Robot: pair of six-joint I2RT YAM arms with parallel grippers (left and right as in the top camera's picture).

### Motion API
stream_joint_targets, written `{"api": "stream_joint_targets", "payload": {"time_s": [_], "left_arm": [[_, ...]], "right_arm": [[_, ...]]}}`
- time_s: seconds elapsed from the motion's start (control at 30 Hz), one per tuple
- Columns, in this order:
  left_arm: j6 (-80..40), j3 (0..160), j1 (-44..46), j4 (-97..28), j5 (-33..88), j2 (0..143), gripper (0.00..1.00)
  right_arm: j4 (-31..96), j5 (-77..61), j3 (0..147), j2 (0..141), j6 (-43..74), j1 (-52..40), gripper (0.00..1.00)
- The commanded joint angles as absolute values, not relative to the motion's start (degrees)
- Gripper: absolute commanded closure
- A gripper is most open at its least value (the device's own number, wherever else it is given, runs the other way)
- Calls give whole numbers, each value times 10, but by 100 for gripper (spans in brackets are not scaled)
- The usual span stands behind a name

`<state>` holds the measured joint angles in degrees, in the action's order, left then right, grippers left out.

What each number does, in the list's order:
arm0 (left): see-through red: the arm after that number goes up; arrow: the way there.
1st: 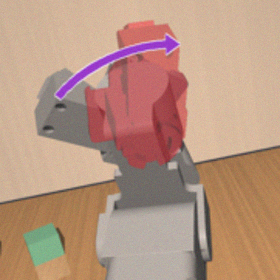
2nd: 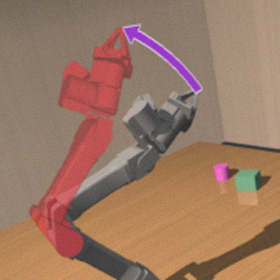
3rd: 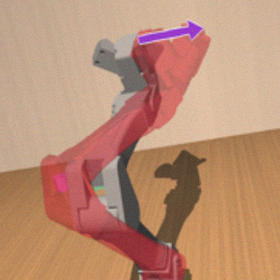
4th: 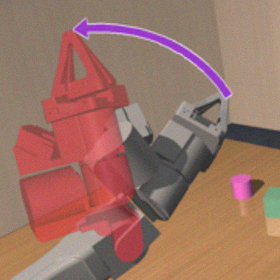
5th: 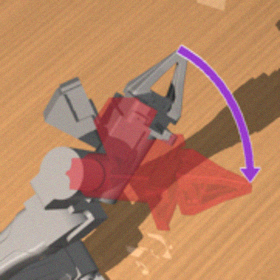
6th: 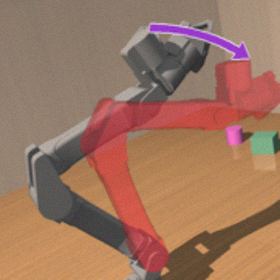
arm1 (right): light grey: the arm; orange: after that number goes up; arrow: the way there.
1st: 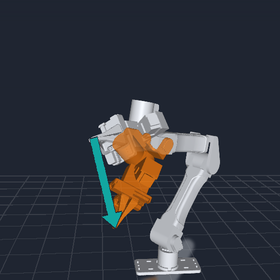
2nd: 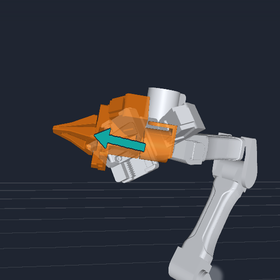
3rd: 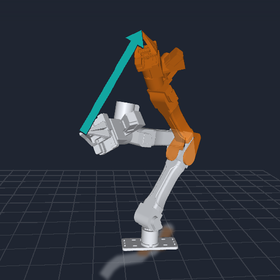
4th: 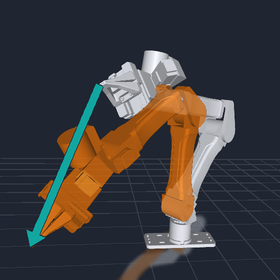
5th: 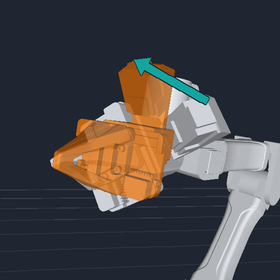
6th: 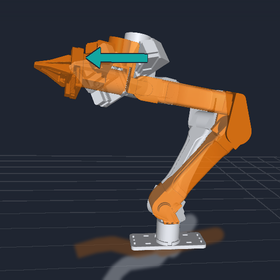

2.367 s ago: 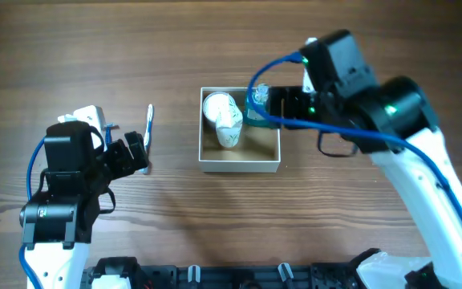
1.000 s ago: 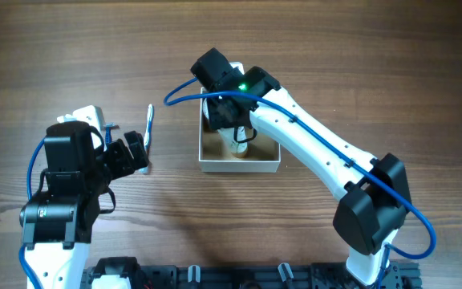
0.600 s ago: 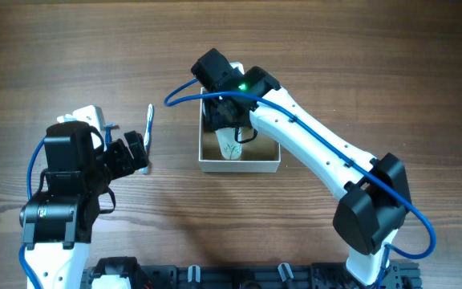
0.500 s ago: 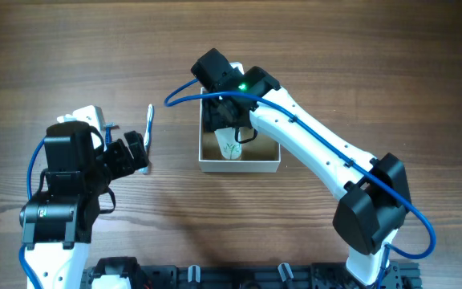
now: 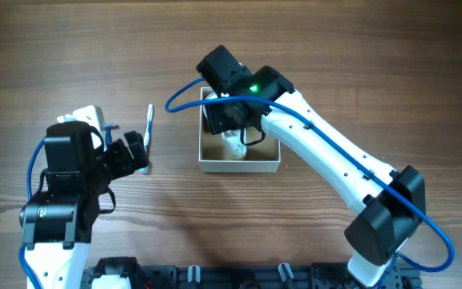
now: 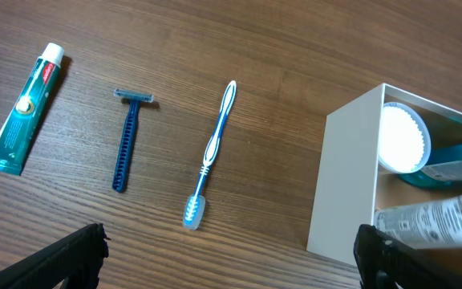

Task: Pack container
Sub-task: 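Push the Pantene tube down into the box with the right gripper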

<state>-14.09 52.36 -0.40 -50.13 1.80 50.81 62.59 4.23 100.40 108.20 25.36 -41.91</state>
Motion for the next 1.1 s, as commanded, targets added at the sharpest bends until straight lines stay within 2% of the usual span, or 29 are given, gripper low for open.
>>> {"api": "stream_joint_targets", "payload": {"time_s": [0.0, 0.3, 0.57, 0.7, 1.07], "left_arm": [[-146, 532, -1, -500, 18, 508, 0], [-146, 532, -1, -500, 14, 508, 0], [-146, 532, -1, -500, 14, 508, 0], [-146, 532, -1, -500, 14, 508, 0], [-146, 532, -1, -501, 14, 508, 0]], "right_arm": [[632, 34, 1013, 1069, 241, -419, 33], [695, 73, 1013, 1069, 241, -419, 33], [712, 39, 1013, 1069, 65, -419, 32], [714, -25, 1013, 1069, -17, -419, 31], [722, -11, 996, 1069, -12, -419, 32]]}}
